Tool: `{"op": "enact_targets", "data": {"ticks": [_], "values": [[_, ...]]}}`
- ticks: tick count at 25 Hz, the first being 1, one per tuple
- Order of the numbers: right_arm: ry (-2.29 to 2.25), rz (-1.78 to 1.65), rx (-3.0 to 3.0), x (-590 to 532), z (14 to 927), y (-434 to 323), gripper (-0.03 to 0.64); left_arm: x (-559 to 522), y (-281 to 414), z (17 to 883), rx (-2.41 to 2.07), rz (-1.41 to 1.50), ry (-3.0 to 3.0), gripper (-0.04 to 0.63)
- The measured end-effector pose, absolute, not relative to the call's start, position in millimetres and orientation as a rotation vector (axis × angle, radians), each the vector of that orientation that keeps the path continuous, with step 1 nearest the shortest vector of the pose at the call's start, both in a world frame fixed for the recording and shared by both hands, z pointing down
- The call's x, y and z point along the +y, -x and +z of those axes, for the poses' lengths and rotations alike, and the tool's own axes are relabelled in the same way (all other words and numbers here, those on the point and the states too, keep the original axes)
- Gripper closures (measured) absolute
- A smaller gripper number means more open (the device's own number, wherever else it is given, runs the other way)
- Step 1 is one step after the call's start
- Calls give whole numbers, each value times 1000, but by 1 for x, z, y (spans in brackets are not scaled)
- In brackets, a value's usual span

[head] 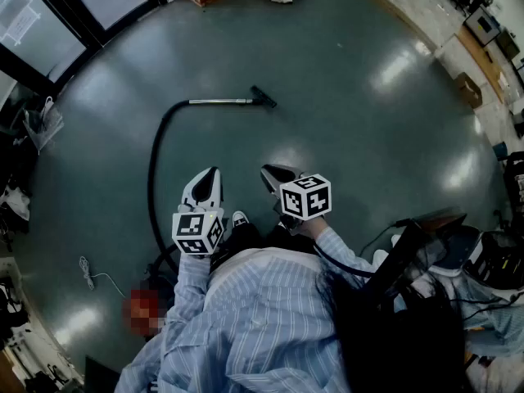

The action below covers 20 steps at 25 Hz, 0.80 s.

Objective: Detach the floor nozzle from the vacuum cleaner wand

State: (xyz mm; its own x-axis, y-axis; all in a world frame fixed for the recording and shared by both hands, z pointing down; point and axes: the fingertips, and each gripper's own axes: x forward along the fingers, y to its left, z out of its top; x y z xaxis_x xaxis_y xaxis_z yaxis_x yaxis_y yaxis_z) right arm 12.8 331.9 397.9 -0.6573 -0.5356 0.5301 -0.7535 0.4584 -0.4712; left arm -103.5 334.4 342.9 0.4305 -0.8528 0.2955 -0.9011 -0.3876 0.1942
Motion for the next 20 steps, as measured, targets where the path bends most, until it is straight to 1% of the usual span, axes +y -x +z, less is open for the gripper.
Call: {"op": "enact_targets", "data": {"ticks": [14,20], "values": [[-1265,988,-2422,300,390,4,583,317,118,351,-1382,199,-2403,588],[-1276,1091,-2415,283,397,24,583,299,141,357,-1346,214,-2415,588]]}}
